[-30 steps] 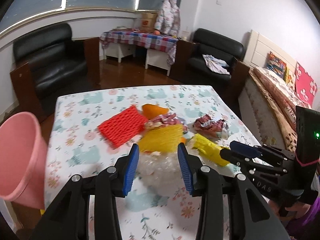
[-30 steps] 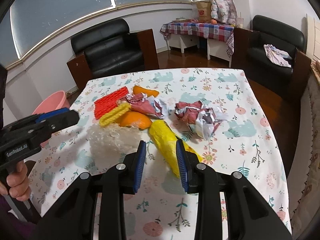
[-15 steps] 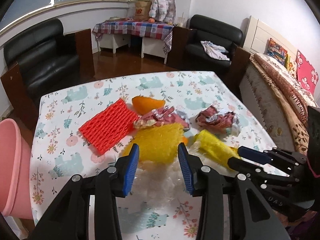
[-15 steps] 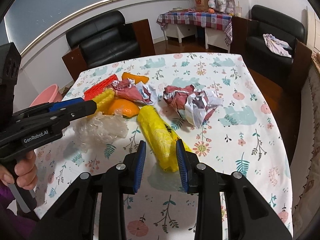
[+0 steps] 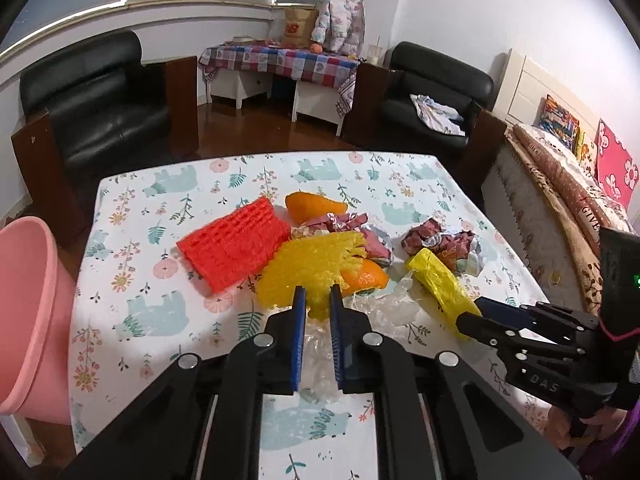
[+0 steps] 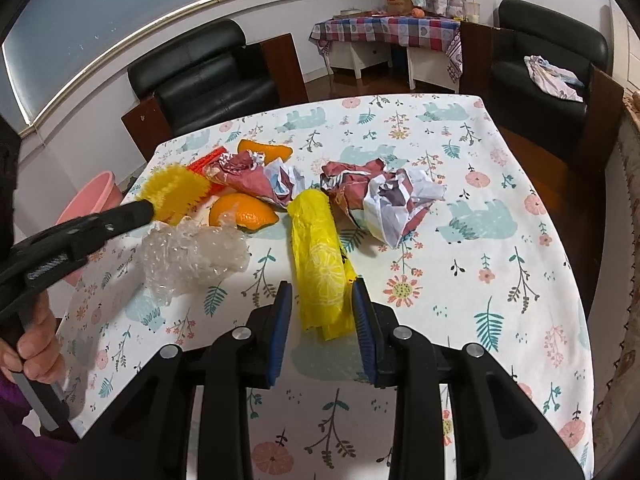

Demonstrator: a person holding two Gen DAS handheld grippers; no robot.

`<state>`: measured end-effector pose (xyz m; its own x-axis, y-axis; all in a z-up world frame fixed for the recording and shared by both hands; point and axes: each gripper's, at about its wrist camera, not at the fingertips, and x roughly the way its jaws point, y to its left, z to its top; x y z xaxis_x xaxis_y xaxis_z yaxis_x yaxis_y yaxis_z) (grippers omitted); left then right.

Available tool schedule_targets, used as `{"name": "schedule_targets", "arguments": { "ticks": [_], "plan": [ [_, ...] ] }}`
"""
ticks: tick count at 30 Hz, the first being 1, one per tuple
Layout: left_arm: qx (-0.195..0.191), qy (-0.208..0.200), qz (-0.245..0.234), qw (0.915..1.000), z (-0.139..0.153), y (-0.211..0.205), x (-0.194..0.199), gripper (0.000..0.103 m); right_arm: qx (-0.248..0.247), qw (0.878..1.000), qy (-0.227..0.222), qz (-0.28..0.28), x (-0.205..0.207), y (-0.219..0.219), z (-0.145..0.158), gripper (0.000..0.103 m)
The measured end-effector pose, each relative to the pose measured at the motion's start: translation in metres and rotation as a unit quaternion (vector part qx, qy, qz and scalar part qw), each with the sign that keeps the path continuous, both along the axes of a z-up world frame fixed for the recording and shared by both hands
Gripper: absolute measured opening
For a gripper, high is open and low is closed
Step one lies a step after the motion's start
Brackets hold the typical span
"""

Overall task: Collect trash
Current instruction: 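Grasp the yellow mesh sleeve with the left tool while the right tool grasps the yellow plastic bag, then carry the yellow mesh and yellow bag over the pink bucket with both tools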

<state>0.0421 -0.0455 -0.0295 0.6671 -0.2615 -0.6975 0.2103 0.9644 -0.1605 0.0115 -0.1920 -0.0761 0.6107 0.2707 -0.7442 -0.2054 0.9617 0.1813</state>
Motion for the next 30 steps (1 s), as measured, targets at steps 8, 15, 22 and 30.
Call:
{"name": "schedule_targets", "arguments": {
  "ticks": [8, 15, 22, 30],
  "plan": [
    [0.0, -0.029, 0.0, 0.9996, 0.018, 0.006, -0.023, 0.01, 0.013, 1.0, -0.003, -0.007, -0.006, -0.004, 0.003, 0.014],
    [-0.016, -0.041, 0.016, 0.9989, 0.028, 0.02, -0.036, 0.01, 0.018, 0.999, -0.032, 0.001, -0.016, 0.001, 0.019, 0.01],
    [-0.029, -0.054, 0.051, 0.9968, 0.038, 0.045, -0.048, 0.01, 0.032, 0.996, -0.073, 0.029, -0.02, 0.021, 0.047, 0.01],
    [-0.033, -0.069, 0.11, 0.9911, 0.044, 0.086, -0.065, 0.01, 0.046, 0.991, -0.081, 0.1, -0.009, 0.075, 0.066, 0.01]
  ]
}}
